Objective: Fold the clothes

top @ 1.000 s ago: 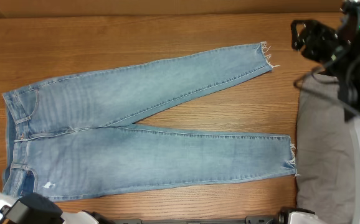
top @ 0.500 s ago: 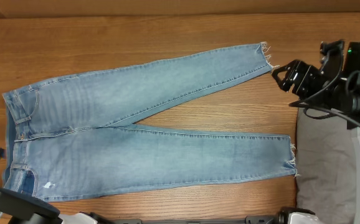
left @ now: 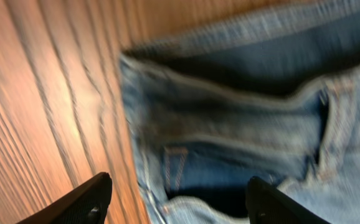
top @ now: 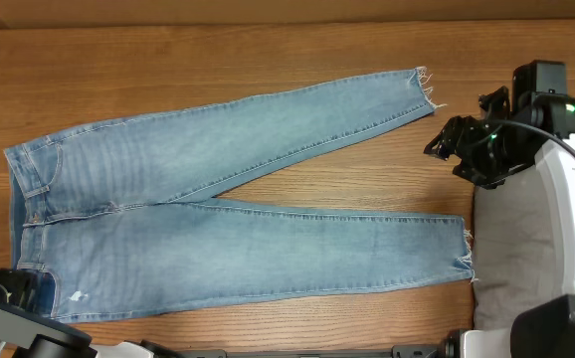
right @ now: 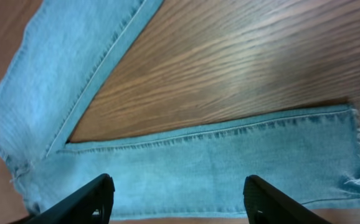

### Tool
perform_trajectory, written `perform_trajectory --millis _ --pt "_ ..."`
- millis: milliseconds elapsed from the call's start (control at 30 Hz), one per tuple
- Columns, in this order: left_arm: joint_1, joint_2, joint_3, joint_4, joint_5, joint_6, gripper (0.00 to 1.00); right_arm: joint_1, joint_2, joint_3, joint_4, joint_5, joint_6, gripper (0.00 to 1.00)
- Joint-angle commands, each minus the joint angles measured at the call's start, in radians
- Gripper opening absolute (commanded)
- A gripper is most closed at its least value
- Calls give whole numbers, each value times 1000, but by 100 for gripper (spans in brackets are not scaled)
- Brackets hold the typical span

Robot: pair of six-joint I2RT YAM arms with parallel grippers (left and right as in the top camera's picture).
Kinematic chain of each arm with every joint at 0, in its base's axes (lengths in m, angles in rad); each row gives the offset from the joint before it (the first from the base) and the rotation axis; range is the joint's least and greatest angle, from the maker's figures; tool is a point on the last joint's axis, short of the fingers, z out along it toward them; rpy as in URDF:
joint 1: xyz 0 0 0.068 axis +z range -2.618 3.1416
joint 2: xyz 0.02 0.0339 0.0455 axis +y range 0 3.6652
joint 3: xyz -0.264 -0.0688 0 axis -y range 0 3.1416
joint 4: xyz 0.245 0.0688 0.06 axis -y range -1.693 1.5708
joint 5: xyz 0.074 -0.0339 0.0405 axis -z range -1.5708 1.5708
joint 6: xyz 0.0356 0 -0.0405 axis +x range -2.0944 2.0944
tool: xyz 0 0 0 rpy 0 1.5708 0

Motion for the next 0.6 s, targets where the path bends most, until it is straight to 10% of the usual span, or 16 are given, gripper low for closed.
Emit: perform_trajectory --millis 0,367,567 --pt "15 4 -43 47 -10 -5 73 0 -14 2 -17 -55 -33 73" --pt "42 4 -73 59 -74 -12 40 0 -14 2 -68 -55 -28 73" --pt "96 5 -78 77 -85 -36 44 0 -14 2 -63 -51 -25 74"
